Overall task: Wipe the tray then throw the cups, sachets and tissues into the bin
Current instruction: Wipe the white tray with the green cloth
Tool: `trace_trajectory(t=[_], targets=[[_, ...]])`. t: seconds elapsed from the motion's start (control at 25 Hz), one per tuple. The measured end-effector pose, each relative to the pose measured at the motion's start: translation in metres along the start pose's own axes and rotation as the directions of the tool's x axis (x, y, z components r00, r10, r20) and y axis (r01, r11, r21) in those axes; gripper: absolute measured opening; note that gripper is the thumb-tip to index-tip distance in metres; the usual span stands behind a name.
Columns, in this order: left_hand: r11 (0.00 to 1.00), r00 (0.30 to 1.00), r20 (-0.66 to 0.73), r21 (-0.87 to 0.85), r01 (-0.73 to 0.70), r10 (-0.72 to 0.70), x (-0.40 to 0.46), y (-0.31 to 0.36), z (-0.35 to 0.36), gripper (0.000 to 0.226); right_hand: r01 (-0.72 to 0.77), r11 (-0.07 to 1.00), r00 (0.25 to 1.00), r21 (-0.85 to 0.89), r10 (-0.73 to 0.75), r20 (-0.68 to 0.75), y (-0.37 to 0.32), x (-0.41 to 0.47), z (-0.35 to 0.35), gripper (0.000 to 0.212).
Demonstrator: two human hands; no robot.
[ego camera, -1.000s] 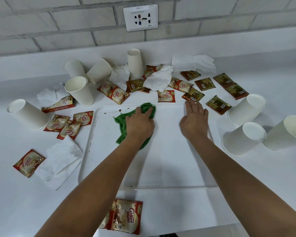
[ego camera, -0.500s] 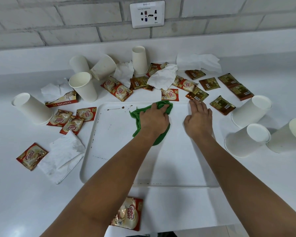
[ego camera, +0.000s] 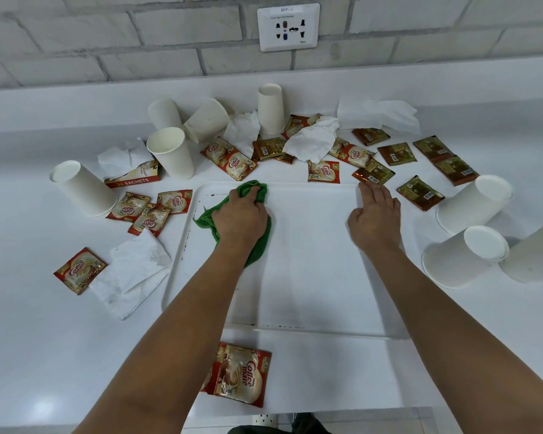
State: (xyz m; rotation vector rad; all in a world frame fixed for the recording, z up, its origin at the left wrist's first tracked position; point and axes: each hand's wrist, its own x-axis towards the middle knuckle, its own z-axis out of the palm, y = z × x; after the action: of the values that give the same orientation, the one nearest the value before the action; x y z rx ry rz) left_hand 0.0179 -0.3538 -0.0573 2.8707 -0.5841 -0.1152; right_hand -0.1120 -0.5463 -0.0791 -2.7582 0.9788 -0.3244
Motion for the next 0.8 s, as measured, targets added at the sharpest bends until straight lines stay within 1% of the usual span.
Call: trace_trajectory(t=[0.08,0.2,0.44,0.56,0.68,0.72,0.8], targets=[[0.998,0.998,-0.008,-0.001,0.062,-0.062,-0.002,-0.004,-0.003,0.048,-0.005,1.0,1.0,0.01,0.005,-0.002,0.0,0.0,0.0,0.058],[0.991,0.991,0.018,-0.002,0.134,-0.134,-0.006,-0.005,-0.005,0.051,-0.013,1.0,1.0,0.016,0.013,-0.003,-0.002,0.0,-0.001,0.058],[0.987,0.986,0.032,-0.005,0.162,-0.162,-0.029,0.008,-0.004,0.051,-0.045,0.999,0.999,-0.02,0.045,0.012,-0.004,0.0,0.0,0.059],[0.996,0.996,0.039,-0.016,0.083,-0.083,-0.049,0.032,0.004,0.049,-0.049,0.998,0.999,-0.041,0.05,0.02,-0.005,0.001,0.001,0.059],[0.997,0.992,0.099,0.001,-0.075,0.074,-0.047,0.055,0.008,0.054,-0.054,0.998,0.998,-0.031,0.054,0.021,-0.004,0.002,0.002,0.059],[0.994,0.987,0.117,0.001,-0.107,0.106,-0.042,0.058,0.005,0.054,-0.052,0.998,0.998,-0.029,0.052,0.019,-0.004,0.001,0.002,0.059],[0.994,0.986,0.126,-0.006,-0.105,0.105,-0.03,0.058,-0.001,0.053,-0.05,0.998,0.999,-0.028,0.05,0.016,-0.003,0.002,0.002,0.059]])
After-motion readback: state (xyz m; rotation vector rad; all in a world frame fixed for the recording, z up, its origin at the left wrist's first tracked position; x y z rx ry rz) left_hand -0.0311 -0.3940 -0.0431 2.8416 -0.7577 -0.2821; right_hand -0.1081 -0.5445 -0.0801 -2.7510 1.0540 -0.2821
